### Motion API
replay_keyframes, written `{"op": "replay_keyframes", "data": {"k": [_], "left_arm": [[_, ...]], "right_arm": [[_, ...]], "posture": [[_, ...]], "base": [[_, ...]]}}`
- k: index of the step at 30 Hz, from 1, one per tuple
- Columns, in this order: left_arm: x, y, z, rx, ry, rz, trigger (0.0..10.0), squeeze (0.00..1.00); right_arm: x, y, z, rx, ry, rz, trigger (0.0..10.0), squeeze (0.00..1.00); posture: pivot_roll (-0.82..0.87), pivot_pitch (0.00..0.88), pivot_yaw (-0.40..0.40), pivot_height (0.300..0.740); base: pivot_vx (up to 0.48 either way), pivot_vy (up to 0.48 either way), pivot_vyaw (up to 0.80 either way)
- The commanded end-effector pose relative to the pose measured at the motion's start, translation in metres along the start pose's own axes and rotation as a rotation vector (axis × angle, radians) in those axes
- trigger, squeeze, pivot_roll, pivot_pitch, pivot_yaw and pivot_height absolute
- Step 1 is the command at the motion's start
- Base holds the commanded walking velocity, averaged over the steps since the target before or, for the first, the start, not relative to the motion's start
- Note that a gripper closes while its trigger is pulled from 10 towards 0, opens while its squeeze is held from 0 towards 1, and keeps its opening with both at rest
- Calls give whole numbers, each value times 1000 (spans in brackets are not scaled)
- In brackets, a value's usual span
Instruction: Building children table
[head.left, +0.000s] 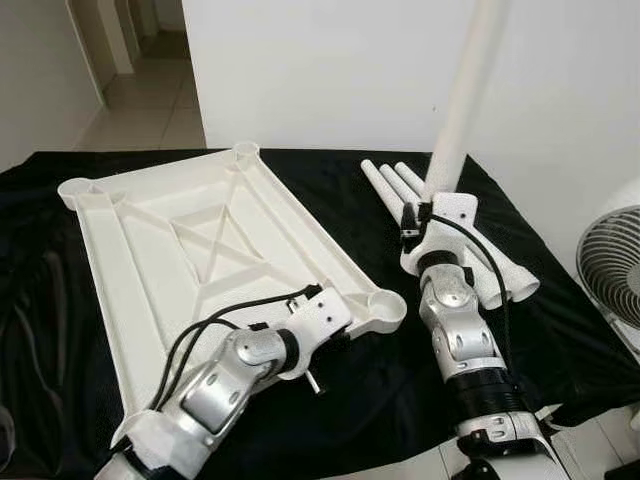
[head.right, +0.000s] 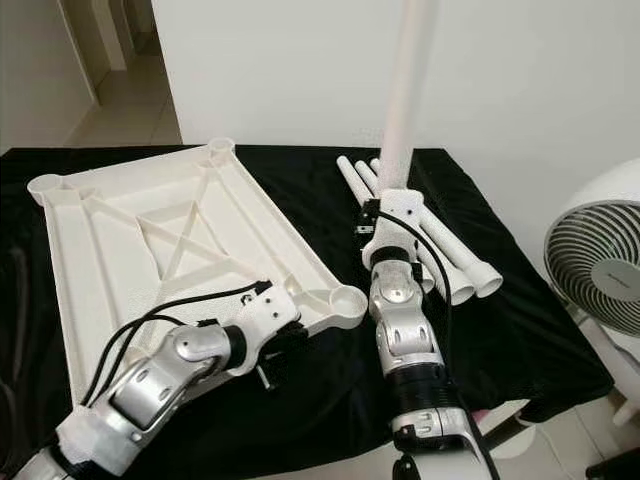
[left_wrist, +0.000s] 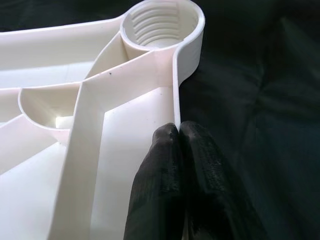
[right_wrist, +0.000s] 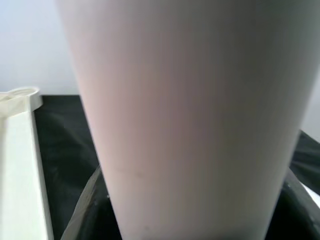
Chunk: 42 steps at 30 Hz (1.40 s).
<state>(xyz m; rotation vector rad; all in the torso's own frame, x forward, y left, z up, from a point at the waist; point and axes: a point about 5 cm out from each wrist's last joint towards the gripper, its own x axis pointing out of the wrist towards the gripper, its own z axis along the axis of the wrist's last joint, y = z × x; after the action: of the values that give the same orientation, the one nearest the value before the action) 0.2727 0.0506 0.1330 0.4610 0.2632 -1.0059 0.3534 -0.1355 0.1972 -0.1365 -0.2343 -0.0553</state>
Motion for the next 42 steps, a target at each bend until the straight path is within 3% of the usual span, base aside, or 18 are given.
{"op": "replay_keyframes", "data": {"k": [1,2,3,4,5,6,7,8,9,17,18,22,32,33,42], "left_arm": [[-3,-2,-15,-1,66,-18,0,0],[-3,-2,-15,4,68,-18,1373,0],[-3,-2,-13,10,60,-20,6706,0],[-3,-2,-11,11,54,-19,6706,0],[-3,-2,-9,11,50,-23,10000,0],[-3,-2,-8,13,47,-27,10000,0],[-3,-2,-5,1,29,-32,10000,157],[-3,-2,-5,1,29,-32,10000,157],[-4,-1,-1,-19,-2,-37,10000,1000],[-12,5,31,-97,-192,-40,10000,1000],[-13,7,36,-113,-222,-25,10000,0],[-17,9,48,-150,-306,-19,10000,0],[-17,4,49,-150,-322,-19,10000,0],[-18,1,48,-142,-322,-31,10000,0],[-21,-3,46,-147,-333,-53,10000,0]], "right_arm": [[0,2,-2,-3,15,26,10000,0],[-1,3,-3,-6,19,36,10000,0],[-1,4,-5,-5,27,47,10000,0],[-2,4,-6,-3,31,53,10000,0],[-3,5,-8,9,41,65,10000,0],[-4,6,-9,18,47,73,10000,0],[-5,6,-10,21,55,82,10000,0],[-5,6,-10,21,55,82,10000,0],[-8,6,-13,22,63,96,10000,0],[-18,2,-22,-3,98,144,10000,0],[-19,1,-23,-13,96,155,10000,0],[-24,3,-25,-19,89,208,10000,0],[-42,15,-14,46,4,343,10000,0],[-45,17,-12,83,-2,355,10000,0],[-52,11,-21,82,35,340,10000,0]], "posture": [[40,43,-37,740],[40,43,-37,740],[39,43,-38,740],[39,43,-38,740],[38,41,-40,740],[38,41,-40,740],[34,41,-39,740],[34,41,-39,740],[34,41,-39,740],[27,41,-39,740],[21,38,-39,740],[20,36,-39,740],[25,14,-41,740],[25,14,-38,740],[25,12,-36,740]], "base": [[0,0,0],[0,0,0],[0,0,0],[0,0,0],[0,0,0],[0,0,0],[0,0,0],[0,0,0],[0,0,0],[0,0,0],[0,0,0],[0,0,0],[0,0,0],[0,0,0],[0,0,0]]}}
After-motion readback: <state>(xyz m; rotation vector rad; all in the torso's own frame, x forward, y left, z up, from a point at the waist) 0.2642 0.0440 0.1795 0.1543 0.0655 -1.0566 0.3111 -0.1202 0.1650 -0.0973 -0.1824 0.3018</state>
